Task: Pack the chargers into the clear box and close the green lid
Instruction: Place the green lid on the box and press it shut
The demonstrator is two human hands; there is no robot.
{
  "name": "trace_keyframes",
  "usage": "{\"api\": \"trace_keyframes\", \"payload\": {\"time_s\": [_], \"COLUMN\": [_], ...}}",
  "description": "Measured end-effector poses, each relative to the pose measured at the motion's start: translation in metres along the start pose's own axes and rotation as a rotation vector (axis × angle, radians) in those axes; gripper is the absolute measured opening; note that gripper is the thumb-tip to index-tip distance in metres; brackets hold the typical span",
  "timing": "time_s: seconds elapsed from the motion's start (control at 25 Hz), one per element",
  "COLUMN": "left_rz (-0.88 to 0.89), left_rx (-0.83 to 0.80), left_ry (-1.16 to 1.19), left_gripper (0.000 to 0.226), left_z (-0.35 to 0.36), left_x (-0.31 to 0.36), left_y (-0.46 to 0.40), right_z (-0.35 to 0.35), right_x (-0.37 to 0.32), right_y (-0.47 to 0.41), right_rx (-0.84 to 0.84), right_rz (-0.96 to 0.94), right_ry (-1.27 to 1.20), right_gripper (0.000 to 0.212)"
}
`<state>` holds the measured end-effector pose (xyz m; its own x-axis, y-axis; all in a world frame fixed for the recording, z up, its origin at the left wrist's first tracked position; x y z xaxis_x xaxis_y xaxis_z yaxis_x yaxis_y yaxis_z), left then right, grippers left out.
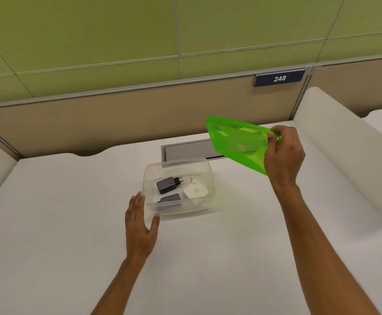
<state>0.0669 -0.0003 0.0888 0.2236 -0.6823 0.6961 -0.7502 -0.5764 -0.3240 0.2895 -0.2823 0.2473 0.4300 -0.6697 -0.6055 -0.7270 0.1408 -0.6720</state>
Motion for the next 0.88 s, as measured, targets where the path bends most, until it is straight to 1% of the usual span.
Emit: {"api": "trace_keyframes", "payload": {"time_s": [0.08, 0.12, 0.24, 0.32, 0.44, 0.48, 0.52, 0.6, 0.64, 0.76, 0.88], "left_rz": [-0.102, -0.159, -0.311, -0.375, -0.431, -0.455, -0.485, -0.550, -0.578, -0.625, -0.650], "left_rx": [0.057, 0.065, 0.034, 0.018, 0.062, 0.095, 0.128, 0.177, 0.182, 0.135, 0.073], "left_ry": [0.178, 0.280, 0.585, 0.751, 0.985, 1.000, 0.973, 0.858, 0.790, 0.590, 0.446], "left_gripper": [0.063, 0.061, 0.053, 0.046, 0.043, 0.043, 0.043, 0.041, 0.040, 0.041, 0.043], "left_z": [-0.005, -0.006, -0.004, -0.001, 0.000, -0.002, -0.003, -0.003, -0.002, 0.007, 0.016], "left_x": [0.019, 0.026, 0.039, 0.040, 0.038, 0.036, 0.033, 0.027, 0.024, 0.019, 0.016], "left_y": [-0.021, -0.031, -0.055, -0.065, -0.075, -0.077, -0.078, -0.079, -0.078, -0.076, -0.073], "right_z": [0.001, 0.004, 0.023, 0.041, 0.067, 0.075, 0.083, 0.098, 0.105, 0.129, 0.153], "right_x": [-0.029, -0.041, -0.066, -0.076, -0.078, -0.075, -0.072, -0.067, -0.063, -0.052, -0.040], "right_y": [-0.007, -0.010, -0.009, -0.002, 0.010, 0.011, 0.013, 0.016, 0.019, 0.035, 0.050], "right_rx": [-0.039, -0.082, -0.300, -0.431, -0.510, -0.517, -0.526, -0.541, -0.539, -0.539, -0.575], "right_rz": [-0.023, -0.005, 0.152, 0.257, 0.358, 0.414, 0.483, 0.595, 0.609, 0.558, 0.456], "right_ry": [-0.125, -0.201, -0.442, -0.576, -0.656, -0.701, -0.770, -0.891, -0.893, -0.703, -0.371], "right_gripper": [0.014, 0.014, 0.012, 0.009, 0.006, 0.011, 0.020, 0.035, 0.037, 0.037, 0.040]}}
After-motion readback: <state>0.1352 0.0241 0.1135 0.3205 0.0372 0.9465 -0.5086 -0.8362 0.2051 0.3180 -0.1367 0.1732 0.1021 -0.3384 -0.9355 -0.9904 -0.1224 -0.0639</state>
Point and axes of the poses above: each hand's wrist, its own y-axis away from the middle knuckle, its own z-axis out of the palm, x = y × z, the point moved 2 cm from there along -y, towards the middle knuckle, and after that the axes turned 2 degrees about -z, right-handed, at the moved point
